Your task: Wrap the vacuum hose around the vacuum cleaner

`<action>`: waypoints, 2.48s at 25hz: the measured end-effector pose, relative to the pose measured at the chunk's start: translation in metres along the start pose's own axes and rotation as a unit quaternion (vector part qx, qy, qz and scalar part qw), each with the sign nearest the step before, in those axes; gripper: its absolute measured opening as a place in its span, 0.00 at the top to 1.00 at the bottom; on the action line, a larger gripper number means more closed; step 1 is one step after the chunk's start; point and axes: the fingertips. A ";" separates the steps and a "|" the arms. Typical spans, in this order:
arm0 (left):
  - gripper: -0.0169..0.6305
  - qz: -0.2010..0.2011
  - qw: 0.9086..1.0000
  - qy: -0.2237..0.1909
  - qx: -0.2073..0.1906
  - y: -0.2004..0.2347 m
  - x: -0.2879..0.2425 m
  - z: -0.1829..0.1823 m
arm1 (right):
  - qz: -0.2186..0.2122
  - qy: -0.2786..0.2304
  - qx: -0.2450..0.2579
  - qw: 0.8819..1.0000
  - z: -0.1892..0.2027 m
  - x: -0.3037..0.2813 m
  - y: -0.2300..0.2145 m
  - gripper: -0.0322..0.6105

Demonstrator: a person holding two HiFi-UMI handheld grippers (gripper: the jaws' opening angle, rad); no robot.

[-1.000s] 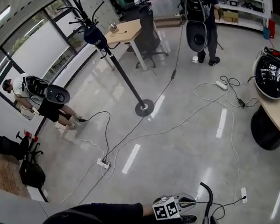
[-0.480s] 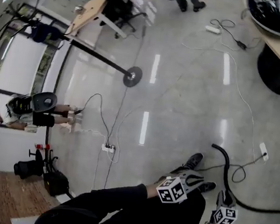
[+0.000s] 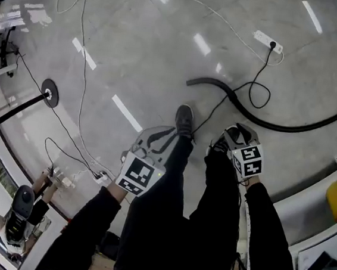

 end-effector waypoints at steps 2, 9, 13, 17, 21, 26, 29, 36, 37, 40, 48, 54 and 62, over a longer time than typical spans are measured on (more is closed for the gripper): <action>0.91 -0.005 1.000 0.003 0.000 0.011 -0.021 0.008 | 0.004 0.009 0.006 1.000 0.006 -0.035 -0.015 0.63; 0.78 -0.026 0.999 -0.002 0.039 0.056 -0.087 0.041 | 0.002 0.057 0.062 0.996 0.009 -0.158 -0.064 0.57; 0.70 -0.032 0.998 -0.004 0.051 0.078 -0.118 0.056 | 0.010 0.091 0.111 0.990 0.016 -0.214 -0.094 0.57; 0.67 -0.037 0.997 -0.025 0.065 0.103 -0.142 0.058 | 0.023 0.123 0.148 0.981 0.023 -0.262 -0.124 0.56; 0.67 -0.053 0.992 -0.049 0.101 0.129 -0.161 0.061 | 0.028 0.159 0.176 0.971 0.037 -0.311 -0.148 0.56; 0.67 -0.073 0.988 -0.059 0.121 0.152 -0.171 0.065 | 0.031 0.166 0.199 0.965 0.036 -0.344 -0.165 0.56; 0.67 -0.075 0.989 -0.056 0.116 0.157 -0.181 0.070 | 0.038 0.187 0.201 0.961 0.043 -0.361 -0.171 0.56; 0.67 -0.060 0.993 -0.048 0.088 0.135 -0.172 0.059 | 0.049 0.187 0.182 0.964 0.054 -0.339 -0.170 0.67; 0.67 -0.058 0.994 -0.046 0.085 0.128 -0.165 0.057 | 0.049 0.175 0.184 0.966 0.051 -0.323 -0.162 0.67; 0.67 -0.050 0.995 -0.043 0.072 0.106 -0.136 0.047 | 0.046 0.146 0.204 0.967 0.049 -0.260 -0.130 0.67; 0.67 0.029 0.999 -0.045 -0.012 0.006 -0.021 -0.049 | 0.075 0.146 0.251 0.954 0.071 -0.043 -0.039 0.67; 0.58 0.139 0.979 0.039 -0.144 -0.128 0.078 -0.092 | 0.126 0.124 0.239 0.955 0.055 0.141 0.027 0.67; 0.54 0.157 0.916 0.108 -0.353 -0.231 0.169 -0.132 | 0.235 0.010 0.159 0.959 0.014 0.337 0.066 0.67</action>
Point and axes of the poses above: the fingertips, and each gripper's own axes: x backward along the fingers, y to its left, z out of its underside, and after that the axes turned 13 degrees about y, right-handed
